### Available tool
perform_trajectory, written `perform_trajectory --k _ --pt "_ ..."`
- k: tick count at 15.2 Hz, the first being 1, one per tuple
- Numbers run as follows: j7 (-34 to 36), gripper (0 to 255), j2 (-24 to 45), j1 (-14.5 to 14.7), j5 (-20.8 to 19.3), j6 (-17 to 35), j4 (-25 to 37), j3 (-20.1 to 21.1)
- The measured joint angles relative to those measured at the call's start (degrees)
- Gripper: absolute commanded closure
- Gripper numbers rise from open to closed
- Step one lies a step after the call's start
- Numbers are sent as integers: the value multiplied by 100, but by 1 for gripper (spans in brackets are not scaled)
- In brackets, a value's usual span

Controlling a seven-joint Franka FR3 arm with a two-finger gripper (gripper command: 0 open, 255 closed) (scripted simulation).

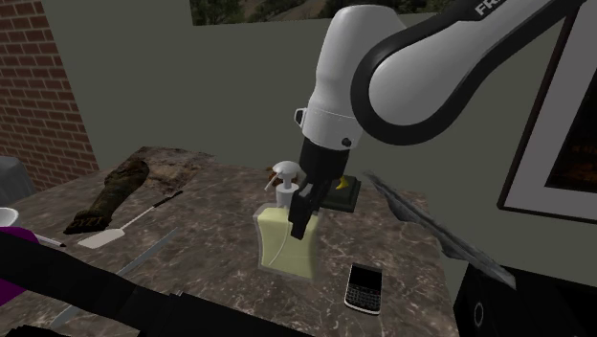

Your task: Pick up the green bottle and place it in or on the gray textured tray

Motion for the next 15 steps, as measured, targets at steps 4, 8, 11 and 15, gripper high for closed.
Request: perform_trajectory --k 4,8,11,15 --pt "25 255 -166 -3 -36 -242 74 -15" --pt "72 255 -342 2 -79 -527 184 -23" --pt "116 255 -470 9 -114 -761 292 -24" --pt "151 255 -628 9 -146 -1048 422 -28"
